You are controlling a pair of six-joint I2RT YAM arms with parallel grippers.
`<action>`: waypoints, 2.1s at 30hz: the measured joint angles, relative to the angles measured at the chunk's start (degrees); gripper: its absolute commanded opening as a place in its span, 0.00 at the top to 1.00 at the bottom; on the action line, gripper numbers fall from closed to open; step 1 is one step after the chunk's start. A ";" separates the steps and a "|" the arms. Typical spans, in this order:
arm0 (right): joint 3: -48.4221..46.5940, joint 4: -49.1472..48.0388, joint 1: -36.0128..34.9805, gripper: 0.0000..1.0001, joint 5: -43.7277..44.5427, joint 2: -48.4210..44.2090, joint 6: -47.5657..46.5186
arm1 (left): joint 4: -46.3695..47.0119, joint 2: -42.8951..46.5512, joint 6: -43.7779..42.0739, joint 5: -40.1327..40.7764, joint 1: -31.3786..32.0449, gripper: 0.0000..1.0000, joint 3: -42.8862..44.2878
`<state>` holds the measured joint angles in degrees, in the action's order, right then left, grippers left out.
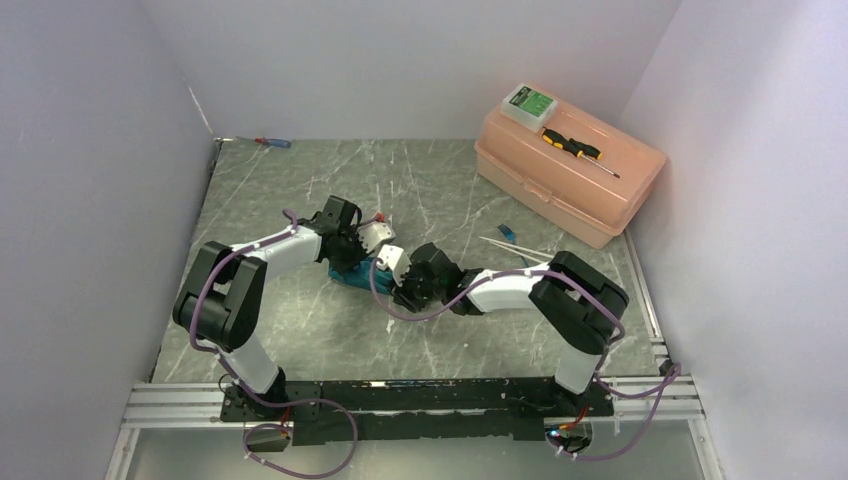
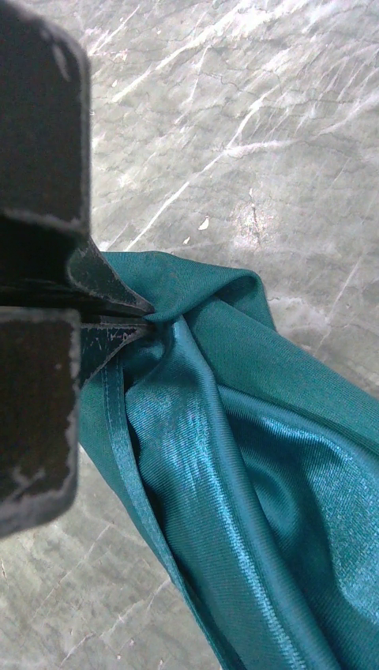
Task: Fold the napkin into a case and place the utensils inside
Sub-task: Fold the smaller rectangle-folded napkin at the center of the board.
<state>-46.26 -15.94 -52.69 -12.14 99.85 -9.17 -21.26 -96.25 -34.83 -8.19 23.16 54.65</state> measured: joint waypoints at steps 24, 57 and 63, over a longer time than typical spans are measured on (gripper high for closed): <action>-6.10 4.44 1.51 1.00 -0.24 2.67 0.02 | -0.55 -0.04 0.20 -0.09 -0.07 0.97 0.39; -23.52 16.26 17.99 1.00 -33.57 18.99 8.44 | -6.80 -1.42 4.59 -2.58 -2.64 0.94 3.98; -24.68 16.72 18.47 1.00 -36.72 20.59 9.51 | -9.66 -1.66 7.78 -3.85 -4.57 0.80 6.32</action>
<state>-70.94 0.78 -34.22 -48.86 120.44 0.34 -30.92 -97.91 -27.05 -12.03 18.59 60.97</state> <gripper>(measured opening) 0.010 0.127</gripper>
